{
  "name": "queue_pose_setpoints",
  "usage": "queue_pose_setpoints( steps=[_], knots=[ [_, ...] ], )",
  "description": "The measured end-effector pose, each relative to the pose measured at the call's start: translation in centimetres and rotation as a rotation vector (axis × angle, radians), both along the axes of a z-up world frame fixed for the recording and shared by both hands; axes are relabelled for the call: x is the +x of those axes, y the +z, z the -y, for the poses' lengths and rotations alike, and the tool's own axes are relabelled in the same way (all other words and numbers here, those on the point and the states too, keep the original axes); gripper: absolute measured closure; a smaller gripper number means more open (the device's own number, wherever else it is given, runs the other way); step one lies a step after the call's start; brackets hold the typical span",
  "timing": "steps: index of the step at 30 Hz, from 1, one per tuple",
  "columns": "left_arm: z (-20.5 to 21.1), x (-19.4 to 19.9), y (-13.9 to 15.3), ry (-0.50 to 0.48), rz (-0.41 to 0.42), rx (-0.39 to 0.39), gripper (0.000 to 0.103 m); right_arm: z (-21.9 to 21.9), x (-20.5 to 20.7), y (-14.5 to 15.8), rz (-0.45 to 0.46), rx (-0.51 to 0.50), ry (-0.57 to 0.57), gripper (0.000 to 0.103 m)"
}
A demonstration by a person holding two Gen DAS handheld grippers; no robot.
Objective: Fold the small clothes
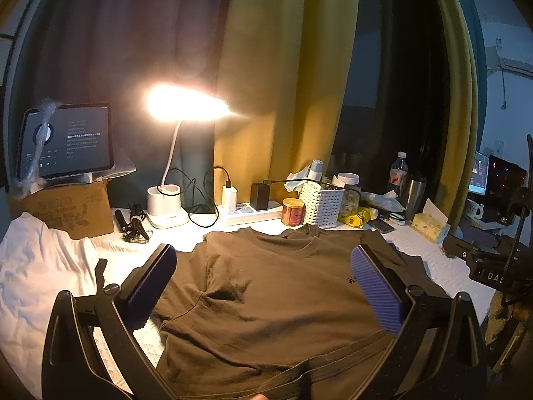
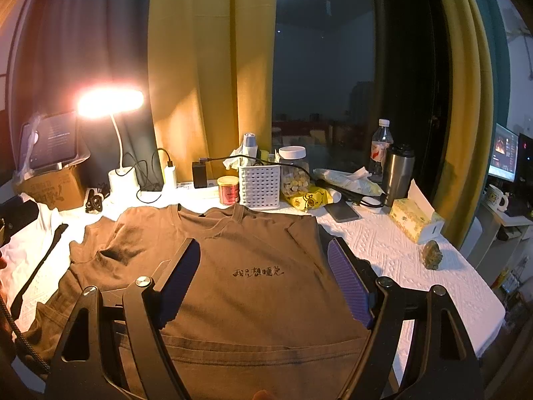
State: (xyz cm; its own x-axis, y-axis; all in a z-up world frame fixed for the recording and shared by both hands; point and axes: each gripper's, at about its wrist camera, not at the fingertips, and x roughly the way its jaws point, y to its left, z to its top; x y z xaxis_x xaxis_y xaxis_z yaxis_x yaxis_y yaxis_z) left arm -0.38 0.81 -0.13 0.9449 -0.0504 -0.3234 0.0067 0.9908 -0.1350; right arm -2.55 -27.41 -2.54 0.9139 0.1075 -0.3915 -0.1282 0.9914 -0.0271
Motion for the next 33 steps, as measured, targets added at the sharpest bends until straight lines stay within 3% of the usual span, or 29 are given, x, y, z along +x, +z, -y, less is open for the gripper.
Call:
queue_pose_setpoints(
  steps=[33],
  knots=[
    [0.53, 0.03, 0.23, 0.019, 0.013, 0.001, 0.001, -0.12, 0.0, -0.59, -0.018, -0.002, 0.015, 0.021]
  ],
)
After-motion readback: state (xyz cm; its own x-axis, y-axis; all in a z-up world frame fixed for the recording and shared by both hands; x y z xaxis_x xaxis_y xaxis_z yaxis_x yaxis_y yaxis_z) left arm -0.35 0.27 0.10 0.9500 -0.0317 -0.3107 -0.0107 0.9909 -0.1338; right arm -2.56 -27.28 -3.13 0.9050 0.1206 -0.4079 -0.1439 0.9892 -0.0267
